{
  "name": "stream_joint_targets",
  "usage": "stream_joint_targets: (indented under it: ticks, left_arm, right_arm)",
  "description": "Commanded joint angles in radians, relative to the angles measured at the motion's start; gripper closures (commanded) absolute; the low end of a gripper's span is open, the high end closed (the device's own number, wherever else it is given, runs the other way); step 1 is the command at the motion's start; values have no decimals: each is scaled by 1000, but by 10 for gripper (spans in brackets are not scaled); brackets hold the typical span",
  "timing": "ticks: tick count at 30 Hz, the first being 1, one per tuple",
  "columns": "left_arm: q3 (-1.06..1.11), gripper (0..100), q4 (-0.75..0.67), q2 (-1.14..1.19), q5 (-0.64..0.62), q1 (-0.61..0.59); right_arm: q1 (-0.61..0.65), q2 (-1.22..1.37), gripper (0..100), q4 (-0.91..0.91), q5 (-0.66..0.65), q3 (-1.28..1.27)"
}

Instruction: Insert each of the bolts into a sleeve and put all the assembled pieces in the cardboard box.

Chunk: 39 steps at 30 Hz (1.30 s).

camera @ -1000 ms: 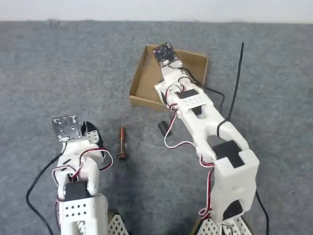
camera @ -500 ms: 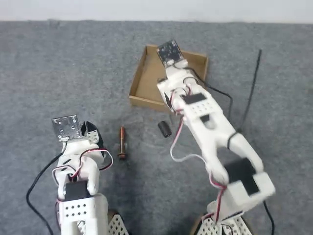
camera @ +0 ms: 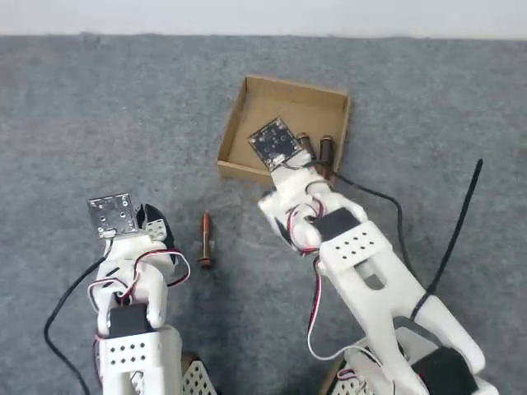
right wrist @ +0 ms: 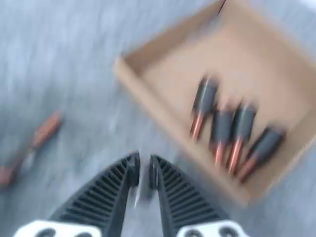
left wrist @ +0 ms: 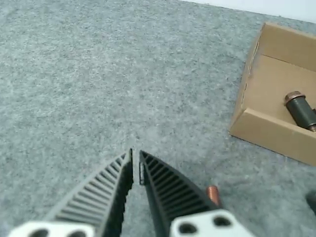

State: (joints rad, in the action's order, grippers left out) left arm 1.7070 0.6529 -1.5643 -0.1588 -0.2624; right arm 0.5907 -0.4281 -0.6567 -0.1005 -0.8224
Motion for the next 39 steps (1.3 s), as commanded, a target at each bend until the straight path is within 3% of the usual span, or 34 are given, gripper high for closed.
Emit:
stream_joint_targets:
  ticks: [1,7,14,32,37,39]
  left_arm:
    - [-15,977,-17,-11,8,3]
    - [-15,977,-17,-11,8,3]
    - [-15,977,-17,-11,8,3]
    - [-15,977,-20,-11,8,3]
    - [-15,977,-20,-11,8,5]
    - [-15,977,-20,-11,8,5]
  right_arm:
    - [31,-41,989,-188,83,94]
    - [25,68,986,-265,87,153]
    - [25,286,843,-266,94,258]
    - [-44,690,846,-271,86,543]
    - [-38,679,998,-274,86,539]
    - [-41,651,968,-283,86,526]
